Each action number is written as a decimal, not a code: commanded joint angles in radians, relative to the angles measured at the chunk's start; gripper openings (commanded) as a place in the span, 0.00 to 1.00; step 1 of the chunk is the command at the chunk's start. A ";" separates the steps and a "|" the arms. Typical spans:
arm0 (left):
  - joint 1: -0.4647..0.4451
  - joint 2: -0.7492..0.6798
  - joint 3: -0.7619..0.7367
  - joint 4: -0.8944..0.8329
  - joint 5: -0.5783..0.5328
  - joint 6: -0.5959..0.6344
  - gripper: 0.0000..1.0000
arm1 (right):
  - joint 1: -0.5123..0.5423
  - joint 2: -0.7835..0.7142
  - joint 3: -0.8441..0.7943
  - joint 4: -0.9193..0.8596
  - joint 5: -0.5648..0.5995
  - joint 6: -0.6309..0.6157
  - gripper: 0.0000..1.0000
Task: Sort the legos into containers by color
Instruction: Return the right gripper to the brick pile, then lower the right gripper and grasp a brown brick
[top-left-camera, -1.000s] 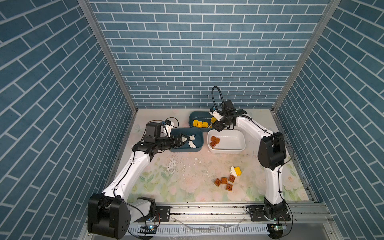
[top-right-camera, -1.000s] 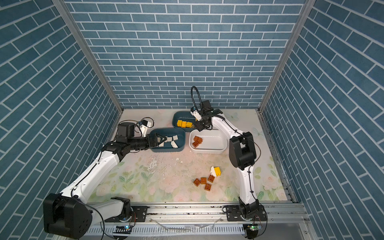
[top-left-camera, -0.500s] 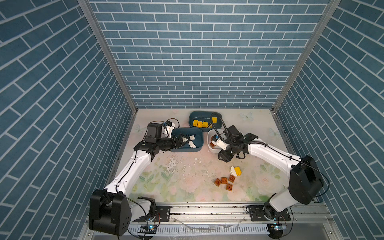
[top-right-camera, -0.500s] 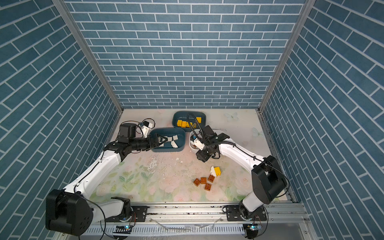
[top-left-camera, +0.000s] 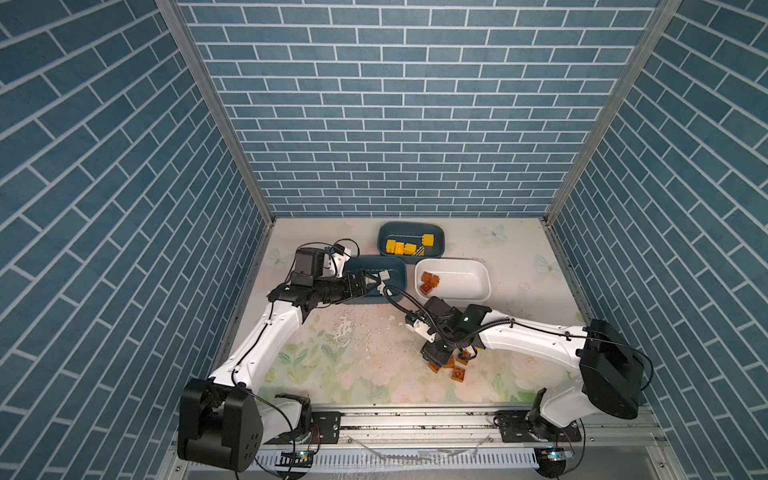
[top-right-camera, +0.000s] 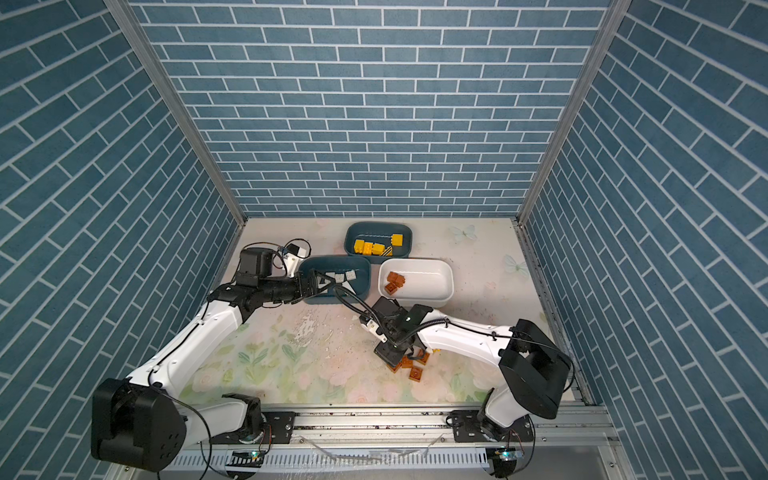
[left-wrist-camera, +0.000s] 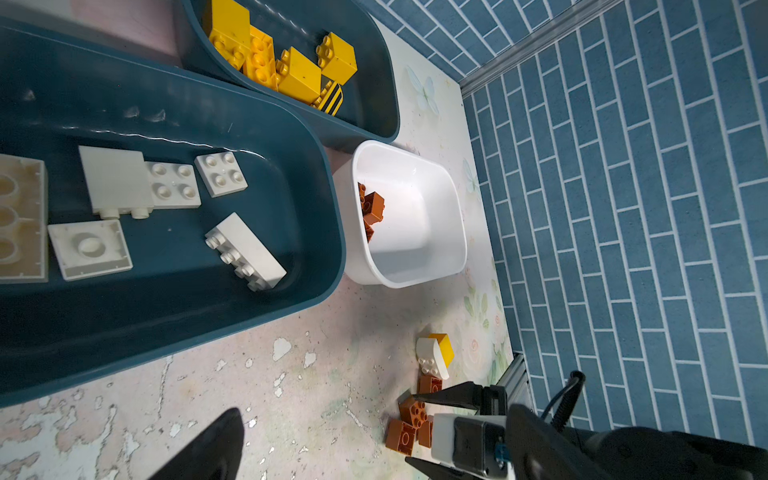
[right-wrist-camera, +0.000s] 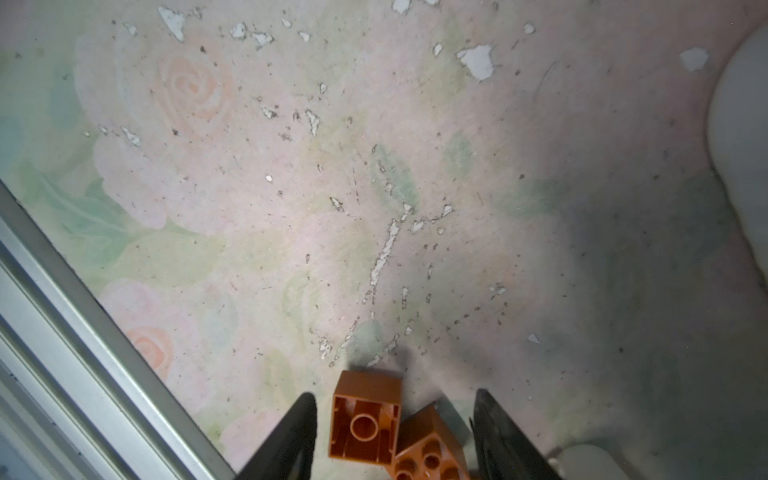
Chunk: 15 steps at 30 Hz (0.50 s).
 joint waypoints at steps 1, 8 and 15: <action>0.008 -0.010 -0.015 -0.020 0.012 0.018 1.00 | 0.011 0.029 -0.020 0.018 0.042 0.074 0.61; 0.008 -0.009 -0.017 -0.039 0.010 0.038 1.00 | 0.039 0.074 -0.044 0.012 0.023 0.094 0.57; 0.008 -0.010 -0.022 -0.044 0.013 0.038 1.00 | 0.067 0.103 -0.039 -0.013 0.014 0.106 0.50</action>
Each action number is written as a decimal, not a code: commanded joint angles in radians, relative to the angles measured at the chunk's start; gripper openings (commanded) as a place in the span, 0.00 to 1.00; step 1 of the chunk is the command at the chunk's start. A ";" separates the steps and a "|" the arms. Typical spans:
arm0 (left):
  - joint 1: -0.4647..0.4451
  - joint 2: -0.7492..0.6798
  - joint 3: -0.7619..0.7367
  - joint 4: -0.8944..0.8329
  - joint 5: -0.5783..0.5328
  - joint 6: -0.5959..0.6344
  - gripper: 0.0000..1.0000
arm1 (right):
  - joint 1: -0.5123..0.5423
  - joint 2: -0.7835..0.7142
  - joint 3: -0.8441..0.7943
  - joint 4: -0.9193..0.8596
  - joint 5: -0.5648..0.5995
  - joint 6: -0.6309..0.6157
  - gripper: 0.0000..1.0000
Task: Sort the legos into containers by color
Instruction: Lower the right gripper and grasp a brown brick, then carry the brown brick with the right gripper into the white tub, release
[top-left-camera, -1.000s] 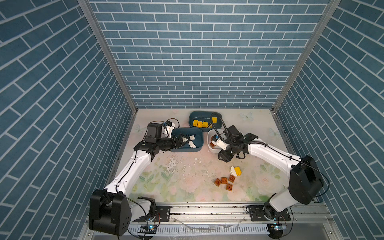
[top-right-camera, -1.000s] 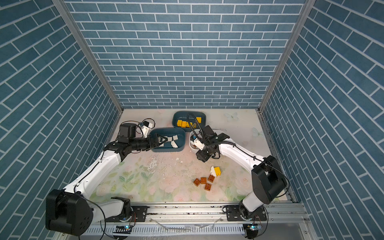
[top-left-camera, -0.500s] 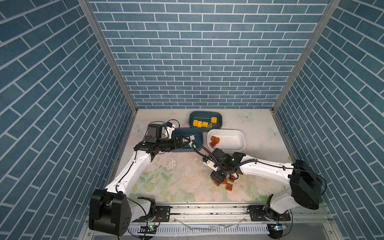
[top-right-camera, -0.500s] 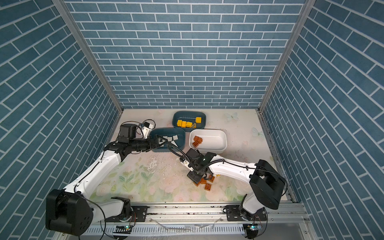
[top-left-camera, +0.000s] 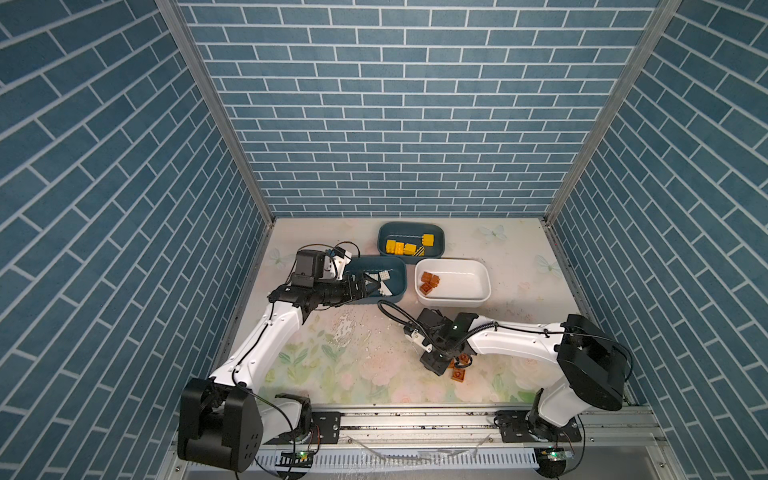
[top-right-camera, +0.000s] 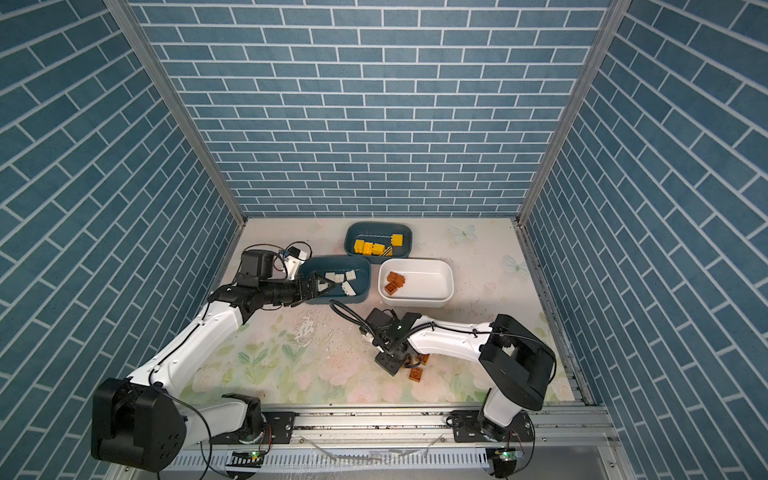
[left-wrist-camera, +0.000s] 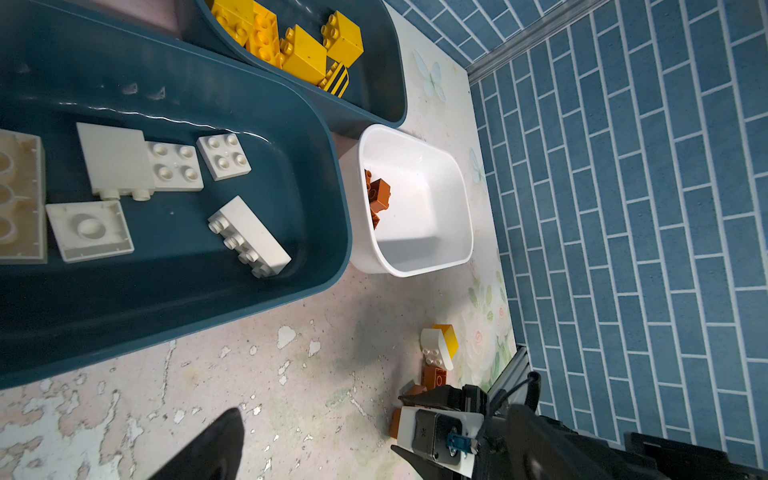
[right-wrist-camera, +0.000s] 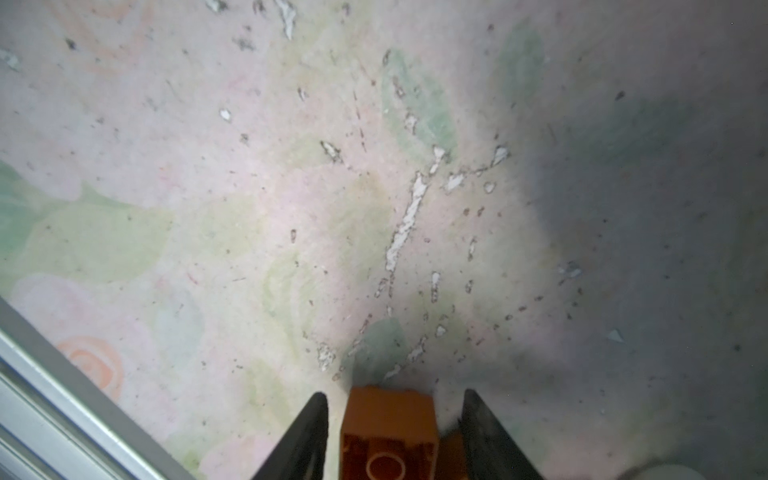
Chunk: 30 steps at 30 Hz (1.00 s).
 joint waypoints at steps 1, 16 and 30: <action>0.008 -0.013 -0.011 -0.021 0.010 0.022 1.00 | 0.017 0.025 -0.001 -0.038 0.005 0.040 0.49; 0.008 -0.018 -0.022 -0.026 0.019 0.026 1.00 | -0.015 -0.087 0.050 -0.117 0.074 0.052 0.25; 0.008 -0.044 -0.016 0.057 0.055 -0.050 1.00 | -0.405 -0.197 0.186 -0.031 -0.052 -0.044 0.23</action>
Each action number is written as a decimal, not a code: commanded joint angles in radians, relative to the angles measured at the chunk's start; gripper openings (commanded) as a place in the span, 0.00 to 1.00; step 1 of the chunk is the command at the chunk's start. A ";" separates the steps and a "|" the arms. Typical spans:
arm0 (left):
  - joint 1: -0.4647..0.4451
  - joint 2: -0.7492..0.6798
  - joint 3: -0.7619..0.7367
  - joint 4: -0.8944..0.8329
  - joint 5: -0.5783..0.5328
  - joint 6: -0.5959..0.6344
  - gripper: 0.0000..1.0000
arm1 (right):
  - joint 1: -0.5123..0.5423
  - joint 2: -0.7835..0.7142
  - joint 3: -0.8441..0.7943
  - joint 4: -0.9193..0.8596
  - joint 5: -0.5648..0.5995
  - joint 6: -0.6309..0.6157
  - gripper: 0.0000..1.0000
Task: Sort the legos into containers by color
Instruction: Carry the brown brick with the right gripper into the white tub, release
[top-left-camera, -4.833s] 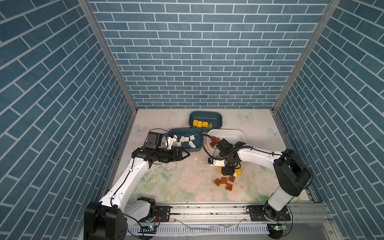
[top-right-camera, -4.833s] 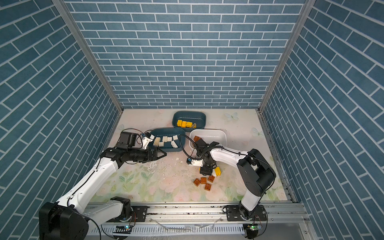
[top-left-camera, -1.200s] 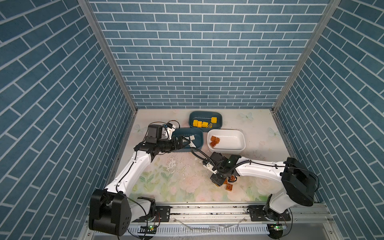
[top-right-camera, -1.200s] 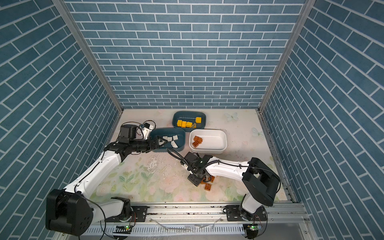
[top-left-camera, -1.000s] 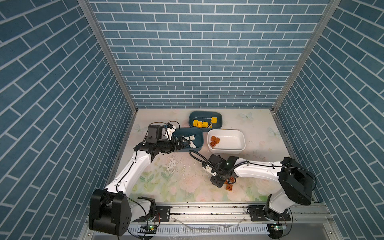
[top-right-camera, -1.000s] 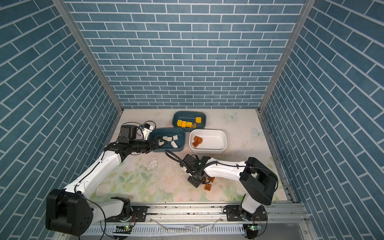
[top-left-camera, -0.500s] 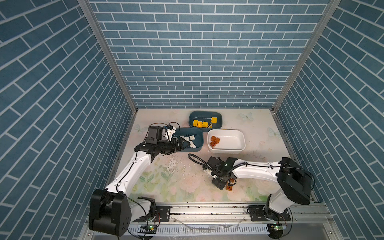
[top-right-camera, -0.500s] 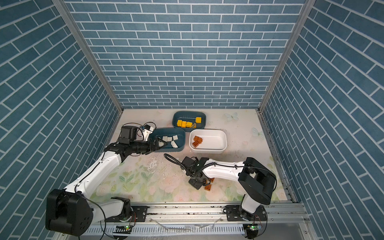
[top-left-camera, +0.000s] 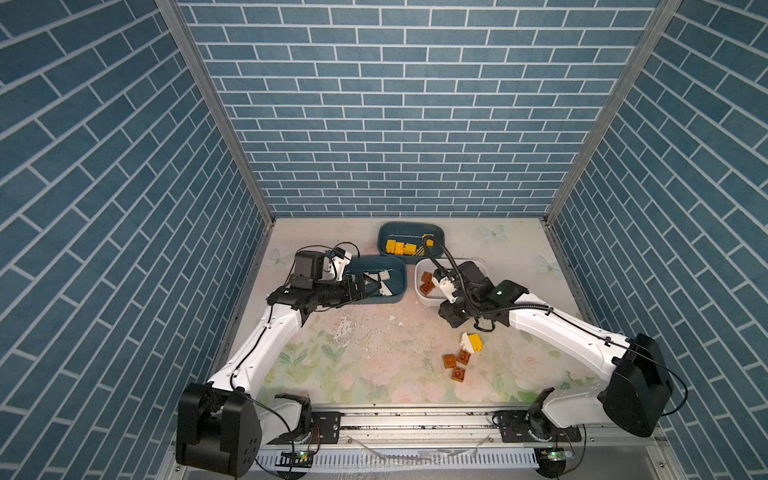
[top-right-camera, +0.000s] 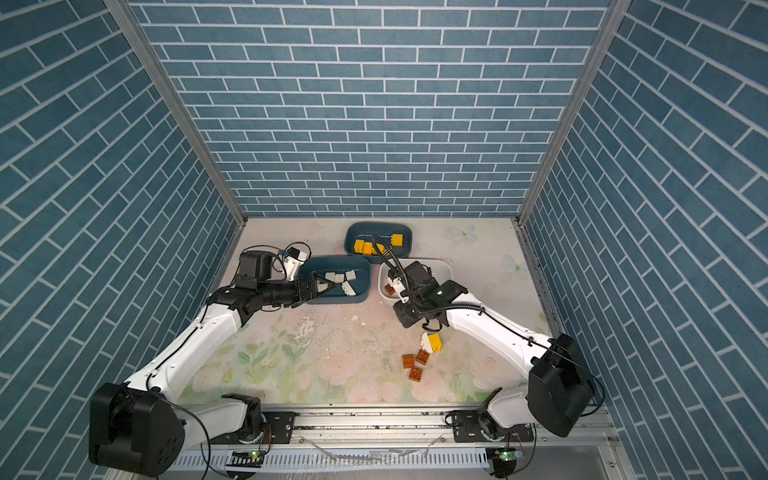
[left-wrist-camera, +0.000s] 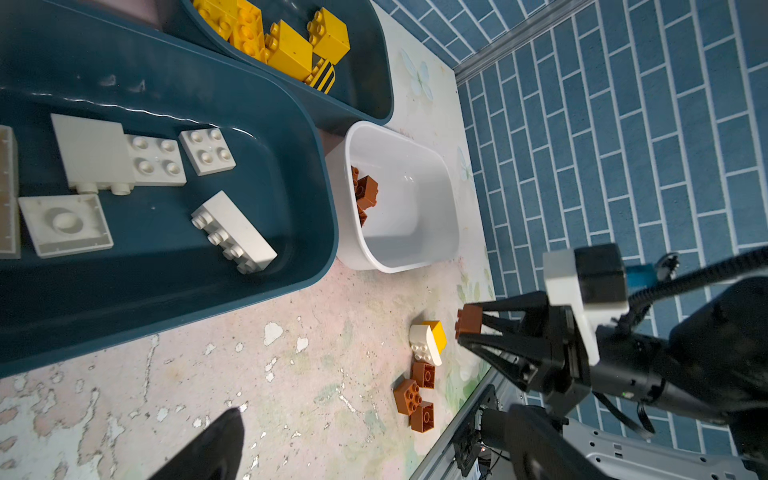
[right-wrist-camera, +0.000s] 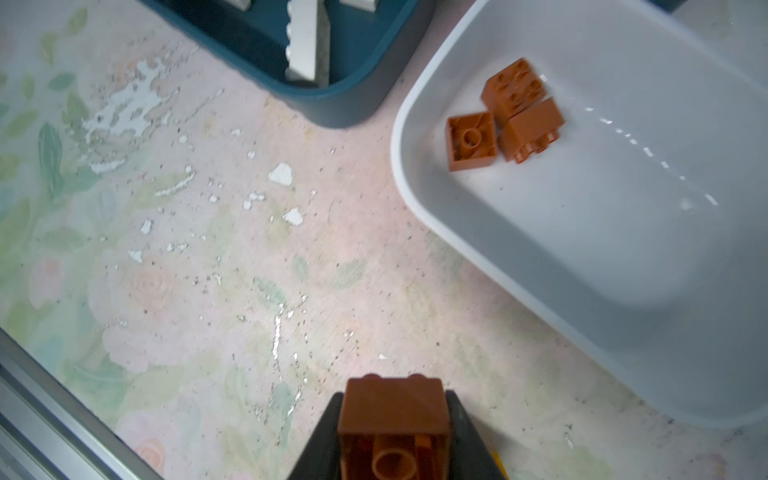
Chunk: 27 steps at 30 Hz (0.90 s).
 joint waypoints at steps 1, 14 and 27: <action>0.008 -0.022 -0.005 0.046 0.023 -0.027 1.00 | -0.077 0.043 0.069 -0.003 -0.037 -0.068 0.23; 0.006 -0.031 -0.012 0.095 0.031 -0.066 1.00 | -0.252 0.473 0.404 -0.002 -0.019 -0.052 0.27; 0.006 -0.012 -0.032 0.104 0.025 -0.066 1.00 | -0.262 0.616 0.449 0.154 -0.034 0.155 0.50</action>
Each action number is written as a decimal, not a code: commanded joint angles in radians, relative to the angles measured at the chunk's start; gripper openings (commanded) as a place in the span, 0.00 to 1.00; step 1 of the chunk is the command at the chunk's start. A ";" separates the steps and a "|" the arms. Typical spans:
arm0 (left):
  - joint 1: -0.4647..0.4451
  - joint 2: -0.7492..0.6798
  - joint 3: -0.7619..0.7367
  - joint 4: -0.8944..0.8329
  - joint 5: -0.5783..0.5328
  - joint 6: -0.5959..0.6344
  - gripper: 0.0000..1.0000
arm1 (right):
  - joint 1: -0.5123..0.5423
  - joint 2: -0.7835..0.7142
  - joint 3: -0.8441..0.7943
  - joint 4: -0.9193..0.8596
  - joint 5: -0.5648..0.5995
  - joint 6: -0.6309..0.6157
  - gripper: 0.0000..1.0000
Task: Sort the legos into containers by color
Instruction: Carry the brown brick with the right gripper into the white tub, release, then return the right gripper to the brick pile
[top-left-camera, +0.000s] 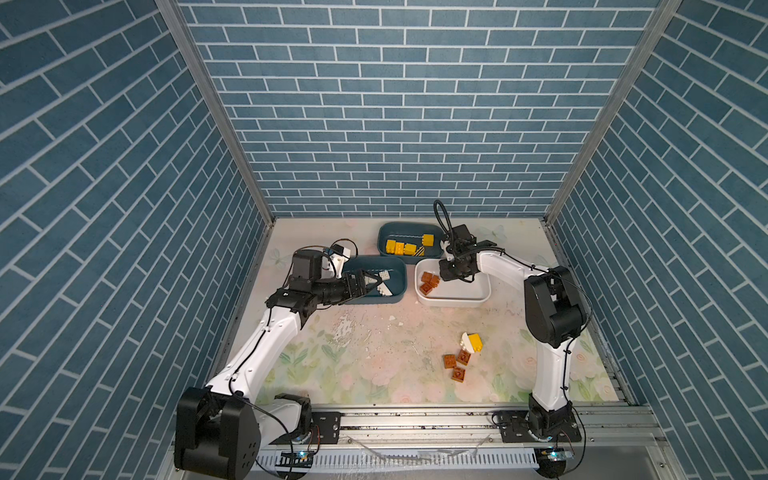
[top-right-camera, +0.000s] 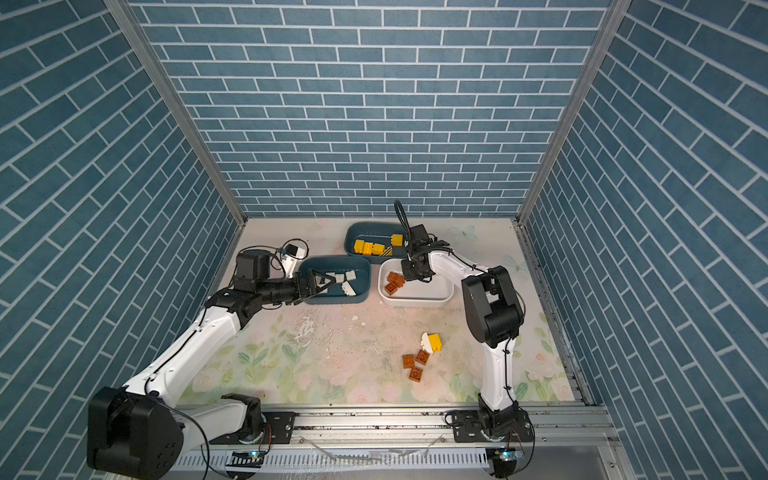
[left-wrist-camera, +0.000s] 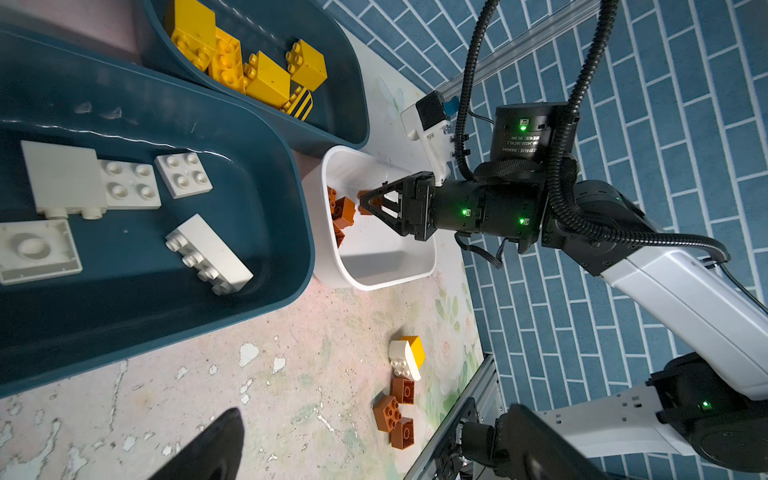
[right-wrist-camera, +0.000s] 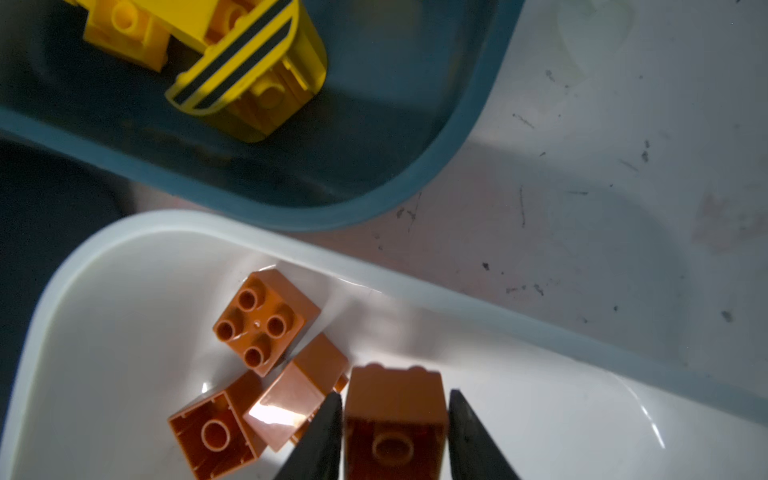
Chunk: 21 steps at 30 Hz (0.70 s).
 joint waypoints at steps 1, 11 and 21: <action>0.006 0.003 -0.012 0.014 0.003 0.007 1.00 | -0.003 -0.029 -0.005 0.047 -0.036 0.064 0.54; 0.006 0.006 -0.037 0.017 0.018 0.009 1.00 | 0.041 -0.355 -0.293 -0.003 -0.103 0.136 0.54; 0.006 0.017 -0.058 0.015 0.037 0.016 1.00 | 0.325 -0.623 -0.508 -0.274 0.005 0.200 0.55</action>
